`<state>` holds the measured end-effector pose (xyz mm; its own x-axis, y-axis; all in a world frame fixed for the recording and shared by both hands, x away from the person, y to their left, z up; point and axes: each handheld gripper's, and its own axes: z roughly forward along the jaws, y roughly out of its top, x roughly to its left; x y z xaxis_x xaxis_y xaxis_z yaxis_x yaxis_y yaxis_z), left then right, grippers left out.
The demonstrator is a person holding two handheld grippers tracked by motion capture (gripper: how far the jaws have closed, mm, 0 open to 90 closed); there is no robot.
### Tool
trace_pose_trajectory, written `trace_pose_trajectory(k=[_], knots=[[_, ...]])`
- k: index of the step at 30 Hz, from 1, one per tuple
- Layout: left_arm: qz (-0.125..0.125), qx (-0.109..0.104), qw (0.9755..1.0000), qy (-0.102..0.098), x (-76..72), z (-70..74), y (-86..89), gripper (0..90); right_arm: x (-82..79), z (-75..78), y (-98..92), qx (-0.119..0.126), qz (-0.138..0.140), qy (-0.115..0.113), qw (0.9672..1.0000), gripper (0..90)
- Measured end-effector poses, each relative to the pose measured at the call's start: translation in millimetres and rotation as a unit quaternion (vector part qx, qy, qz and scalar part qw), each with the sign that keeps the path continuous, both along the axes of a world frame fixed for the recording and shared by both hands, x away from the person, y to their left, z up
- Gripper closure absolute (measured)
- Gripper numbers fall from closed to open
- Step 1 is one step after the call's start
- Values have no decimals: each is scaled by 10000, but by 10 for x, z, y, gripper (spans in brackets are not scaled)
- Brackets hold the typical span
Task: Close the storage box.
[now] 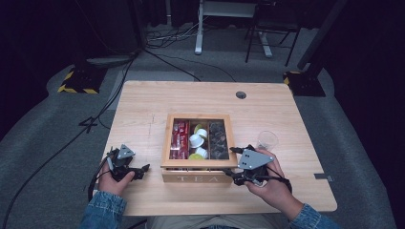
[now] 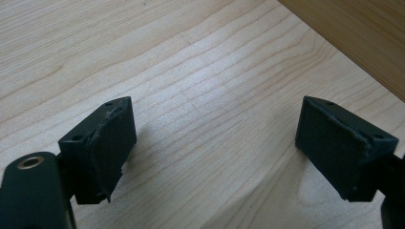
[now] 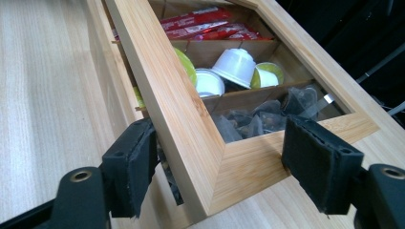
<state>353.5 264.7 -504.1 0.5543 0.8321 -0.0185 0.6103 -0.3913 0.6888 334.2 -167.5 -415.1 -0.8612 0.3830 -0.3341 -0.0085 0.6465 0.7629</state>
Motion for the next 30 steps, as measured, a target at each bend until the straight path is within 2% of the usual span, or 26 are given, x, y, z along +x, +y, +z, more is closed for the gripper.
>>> trace_pose_trajectory(k=[13,19,24,25,26,27,28,29,30], knots=[[-1,0,10000,0,0,0,0,141,-26,-67,23,-169,21,-90,9998,286],[-1,0,10000,0,0,0,0,141,-43,-125,44,-331,41,-166,9993,285],[0,1,10000,-1,0,0,0,141,-53,-133,43,-329,28,-172,9993,283],[-1,2,10000,-1,0,0,0,141,-56,-132,41,-293,62,-75,9995,343],[-1,-3,10000,-4,-1,-1,-1,141,-57,-129,27,-63,138,214,9997,413],[-4,1,10000,0,0,0,0,141,-58,-123,18,48,170,383,9991,375],[-2,-5,10000,-3,0,-1,-1,140,-64,-117,18,-25,134,273,9995,338],[-4,1,10000,0,0,0,-1,140,-68,-115,18,-138,112,143,9997,345],[-3,1,10000,-1,0,-1,-1,140,-65,-119,12,-122,124,182,9997,347]])
